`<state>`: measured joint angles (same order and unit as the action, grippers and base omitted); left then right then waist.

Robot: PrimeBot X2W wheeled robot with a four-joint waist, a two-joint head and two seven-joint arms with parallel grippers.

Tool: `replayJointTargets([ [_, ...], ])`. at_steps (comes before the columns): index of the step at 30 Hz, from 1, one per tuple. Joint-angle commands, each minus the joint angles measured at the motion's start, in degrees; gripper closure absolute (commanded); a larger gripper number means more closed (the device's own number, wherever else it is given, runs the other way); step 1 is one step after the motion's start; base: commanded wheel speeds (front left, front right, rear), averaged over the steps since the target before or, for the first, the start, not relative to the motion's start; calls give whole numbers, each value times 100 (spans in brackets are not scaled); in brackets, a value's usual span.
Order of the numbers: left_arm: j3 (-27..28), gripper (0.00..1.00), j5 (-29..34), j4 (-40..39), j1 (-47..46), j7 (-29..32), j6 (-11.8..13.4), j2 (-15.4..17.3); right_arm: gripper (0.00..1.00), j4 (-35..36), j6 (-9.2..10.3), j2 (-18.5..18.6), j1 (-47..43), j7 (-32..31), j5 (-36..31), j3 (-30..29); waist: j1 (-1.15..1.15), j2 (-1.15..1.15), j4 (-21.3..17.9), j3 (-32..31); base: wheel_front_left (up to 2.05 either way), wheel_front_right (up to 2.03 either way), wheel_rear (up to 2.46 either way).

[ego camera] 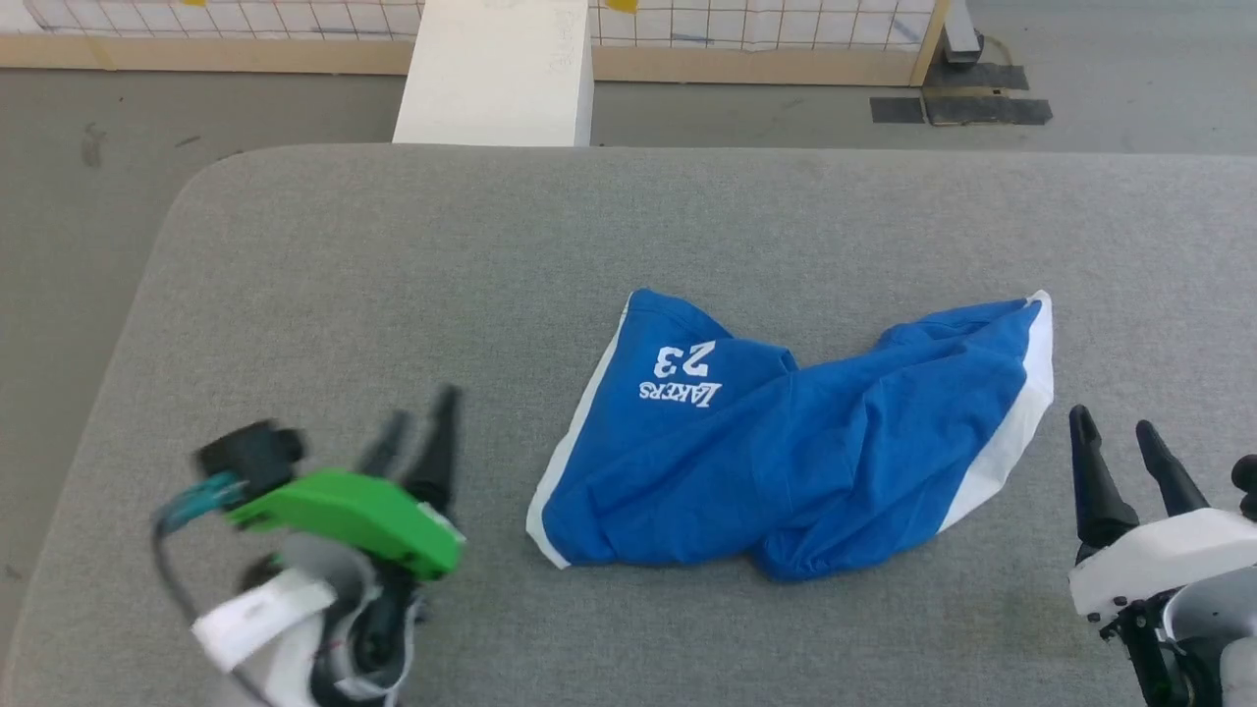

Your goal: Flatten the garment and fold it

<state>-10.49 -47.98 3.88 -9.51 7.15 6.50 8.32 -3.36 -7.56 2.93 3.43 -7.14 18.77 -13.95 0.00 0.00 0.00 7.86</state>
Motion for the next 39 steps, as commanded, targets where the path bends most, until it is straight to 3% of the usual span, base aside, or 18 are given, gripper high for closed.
replayJointTargets([
  [1, 55, 0, 264, -47, 197, -382, -81, 126, 0, -1, 8, -5, 65, -2, 46, 48, 0, 0, -12, -10, 0, 0, 0],
  [5, 2, 0, 1205, -117, 435, -1743, -124, 269, 0, -71, 8, -5, 90, -31, 71, 182, 0, 0, -6, -22, 0, 0, 0],
  [8, -37, 0, 1641, -149, 542, -2134, -135, 164, 0, -111, 8, -5, 151, -82, 96, 227, 0, 0, 70, -18, 0, 0, 0],
  [14, 241, 0, 2428, -529, 640, -2211, -235, -176, 0, -154, 8, -5, 648, -400, -36, 615, 0, 0, 238, 129, 0, 0, 0],
  [20, 360, 0, 2758, -641, 603, -2213, -465, -423, 0, -550, 8, -5, 1966, -1326, -420, 1563, 0, 0, 442, 515, 0, 0, 0],
  [30, 313, 0, 2917, -677, 228, -2214, -601, -540, 0, -2373, 8, 22, 4223, -3258, -1643, 2974, 0, 0, 1032, 1287, 0, 0, 0],
  [39, 109, 0, 2652, -720, 118, -2214, -465, -543, 0, -3532, 8, 258, 4580, -4091, -1711, 3937, 0, 0, 1300, 1547, 0, 0, 0],
])
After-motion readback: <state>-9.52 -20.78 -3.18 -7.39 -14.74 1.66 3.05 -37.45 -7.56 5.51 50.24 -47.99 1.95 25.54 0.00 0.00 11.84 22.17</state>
